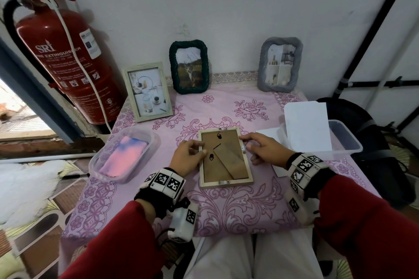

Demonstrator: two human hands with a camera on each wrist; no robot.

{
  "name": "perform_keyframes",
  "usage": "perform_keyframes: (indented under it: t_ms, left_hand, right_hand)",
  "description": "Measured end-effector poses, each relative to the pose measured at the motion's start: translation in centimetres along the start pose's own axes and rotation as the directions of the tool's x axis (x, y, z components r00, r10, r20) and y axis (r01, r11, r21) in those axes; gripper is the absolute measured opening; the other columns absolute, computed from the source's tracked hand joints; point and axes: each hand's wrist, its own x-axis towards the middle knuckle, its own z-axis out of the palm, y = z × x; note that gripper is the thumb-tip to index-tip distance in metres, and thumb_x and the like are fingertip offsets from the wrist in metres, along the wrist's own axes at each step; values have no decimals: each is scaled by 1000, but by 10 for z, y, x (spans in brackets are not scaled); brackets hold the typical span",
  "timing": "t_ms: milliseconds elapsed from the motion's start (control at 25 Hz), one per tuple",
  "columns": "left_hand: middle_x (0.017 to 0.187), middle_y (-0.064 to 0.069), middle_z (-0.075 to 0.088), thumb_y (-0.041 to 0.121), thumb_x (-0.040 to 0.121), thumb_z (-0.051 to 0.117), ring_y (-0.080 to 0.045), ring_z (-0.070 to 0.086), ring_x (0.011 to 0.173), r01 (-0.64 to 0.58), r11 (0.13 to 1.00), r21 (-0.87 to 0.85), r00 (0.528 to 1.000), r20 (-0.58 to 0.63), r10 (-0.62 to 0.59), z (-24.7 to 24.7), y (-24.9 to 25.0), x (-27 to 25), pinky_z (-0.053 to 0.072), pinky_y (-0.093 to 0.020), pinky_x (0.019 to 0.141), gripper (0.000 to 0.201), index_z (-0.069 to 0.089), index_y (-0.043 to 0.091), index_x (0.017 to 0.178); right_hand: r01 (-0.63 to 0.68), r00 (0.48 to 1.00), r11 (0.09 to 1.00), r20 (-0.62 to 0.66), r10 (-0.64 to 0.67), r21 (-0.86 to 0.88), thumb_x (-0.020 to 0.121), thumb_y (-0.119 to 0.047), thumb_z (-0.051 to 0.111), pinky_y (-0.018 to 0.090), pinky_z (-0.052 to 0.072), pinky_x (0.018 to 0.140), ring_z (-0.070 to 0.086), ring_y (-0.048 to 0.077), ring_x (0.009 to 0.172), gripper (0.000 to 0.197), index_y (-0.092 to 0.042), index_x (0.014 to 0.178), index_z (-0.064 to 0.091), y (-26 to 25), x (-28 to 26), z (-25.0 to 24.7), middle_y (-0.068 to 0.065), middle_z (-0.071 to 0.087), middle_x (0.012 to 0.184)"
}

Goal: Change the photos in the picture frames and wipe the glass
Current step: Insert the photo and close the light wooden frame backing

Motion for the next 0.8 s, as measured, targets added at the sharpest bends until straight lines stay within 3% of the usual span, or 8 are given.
perform_keyframes:
  t_ms: [80, 160, 280, 440, 600, 720, 800]
  left_hand:
    - [82, -11, 56, 1, 92, 51, -21, 56, 70, 85, 979, -183, 995, 65, -75, -5, -1, 5, 57, -27, 67, 28, 55, -6, 119]
    - [71, -5, 54, -3, 91, 50, -14, 55, 63, 127, 953, -276, 988, 120, -97, -9, -2, 7, 55, -18, 56, 27, 54, -8, 118]
    - [62, 3, 54, -6, 88, 55, -8, 61, 60, 132, 940, -313, 983, 162, -84, -13, -4, 9, 58, -19, 60, 28, 56, -8, 116]
    - [67, -5, 46, -8, 85, 58, -16, 55, 69, 146, 935, -324, 979, 181, -90, -15, -5, 14, 58, -22, 63, 30, 56, -8, 115]
    - [57, 6, 48, -6, 82, 62, -4, 61, 53, 130, 942, -309, 985, 148, -87, -13, -7, 16, 58, -20, 59, 27, 60, -6, 110]
    - [67, -3, 54, -3, 82, 65, -7, 62, 58, 127, 946, -297, 985, 146, -86, -13, -8, 17, 58, -20, 61, 28, 62, -2, 109]
    - [73, -7, 57, -1, 81, 66, -7, 63, 58, 127, 949, -290, 986, 143, -88, -13, -9, 18, 57, -18, 59, 27, 62, -1, 108]
  right_hand:
    - [-17, 1000, 1000, -9, 17, 25, 97, -9, 44, 21, 56, 54, 58, 14, 53, 28, -8, 124, 50, -2, 4, -1, -4, 52, 86]
    - [-9, 1000, 999, -17, 10, 31, 95, -8, 49, 23, 55, 48, 56, 16, 48, 24, -9, 119, 50, -3, 8, -1, 1, 51, 94]
    - [-27, 1000, 995, -9, 28, 93, 92, -8, 54, 25, 55, 45, 53, 19, 50, 25, -10, 117, 50, -1, 11, 1, 0, 47, 108]
    - [-40, 998, 980, -36, 48, 197, 90, -6, 58, 26, 55, 43, 53, 13, 44, 28, -9, 117, 52, 2, 11, 3, -1, 49, 107]
    - [-60, 989, 954, -110, 96, 294, 86, 2, 61, 27, 55, 44, 52, 9, 38, 26, -6, 110, 56, 2, 14, 7, 4, 57, 86]
    - [-118, 978, 916, -114, 174, 384, 84, 8, 59, 24, 50, 42, 44, 12, 38, 22, -5, 103, 57, 1, 18, 8, 11, 53, 66]
    - [-158, 969, 900, -114, 221, 407, 83, 9, 61, 23, 48, 40, 42, 13, 37, 19, -7, 95, 58, 1, 20, 8, 11, 53, 62]
